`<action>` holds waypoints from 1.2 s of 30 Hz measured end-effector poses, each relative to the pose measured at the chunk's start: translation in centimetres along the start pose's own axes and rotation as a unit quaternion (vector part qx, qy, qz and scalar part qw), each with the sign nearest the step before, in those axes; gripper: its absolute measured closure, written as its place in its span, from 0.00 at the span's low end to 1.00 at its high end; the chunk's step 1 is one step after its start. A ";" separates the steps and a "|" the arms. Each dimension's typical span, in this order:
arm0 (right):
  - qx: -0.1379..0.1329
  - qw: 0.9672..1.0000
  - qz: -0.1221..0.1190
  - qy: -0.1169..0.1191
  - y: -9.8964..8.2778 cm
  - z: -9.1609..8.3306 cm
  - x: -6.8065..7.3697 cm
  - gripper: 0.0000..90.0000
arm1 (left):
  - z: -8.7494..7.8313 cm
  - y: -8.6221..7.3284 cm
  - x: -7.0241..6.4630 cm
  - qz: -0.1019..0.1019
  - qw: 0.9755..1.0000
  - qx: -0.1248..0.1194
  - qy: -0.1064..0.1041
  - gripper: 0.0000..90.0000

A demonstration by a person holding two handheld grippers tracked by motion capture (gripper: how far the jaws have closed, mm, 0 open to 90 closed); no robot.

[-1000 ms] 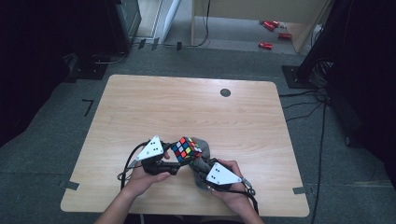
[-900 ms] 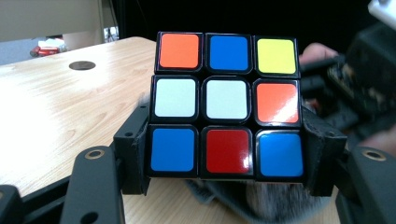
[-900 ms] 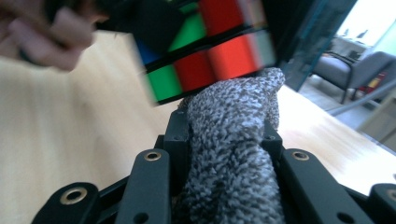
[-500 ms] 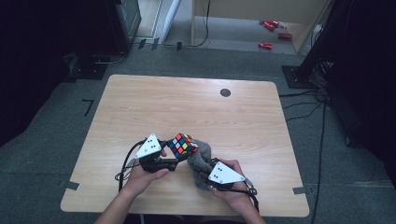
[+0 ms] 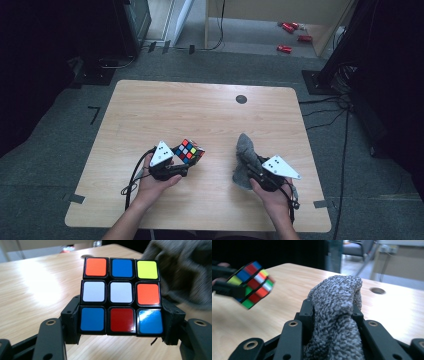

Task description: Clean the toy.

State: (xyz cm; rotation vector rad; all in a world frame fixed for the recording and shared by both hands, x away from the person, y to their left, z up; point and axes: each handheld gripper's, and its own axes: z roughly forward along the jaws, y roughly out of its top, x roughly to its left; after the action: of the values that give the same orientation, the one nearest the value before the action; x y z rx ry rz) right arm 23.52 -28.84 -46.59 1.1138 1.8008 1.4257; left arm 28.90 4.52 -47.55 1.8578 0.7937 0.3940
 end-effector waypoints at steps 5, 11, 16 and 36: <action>0.020 0.999 0.025 -0.033 -0.3 -0.3 -1.3 0.74 | 0.5 -0.3 0.1 -0.001 0.999 0.028 0.017 0.38; 0.050 0.997 0.024 -0.054 -1.3 0.5 -1.6 0.74 | 1.2 -0.8 0.7 -0.020 0.996 0.071 0.042 0.38; 0.085 0.994 0.024 -0.059 -2.1 1.2 -1.7 0.73 | 1.8 -1.2 0.9 -0.026 0.994 0.096 0.054 0.38; 0.137 0.989 0.030 -0.042 -3.7 2.7 -1.6 0.71 | 3.4 -1.8 0.5 0.005 0.989 0.131 0.062 0.38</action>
State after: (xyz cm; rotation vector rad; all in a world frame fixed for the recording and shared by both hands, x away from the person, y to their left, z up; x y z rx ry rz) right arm 25.61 -29.22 -50.98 1.3550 1.9579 1.1695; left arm 30.64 2.97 -50.66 2.0967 0.9585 0.4312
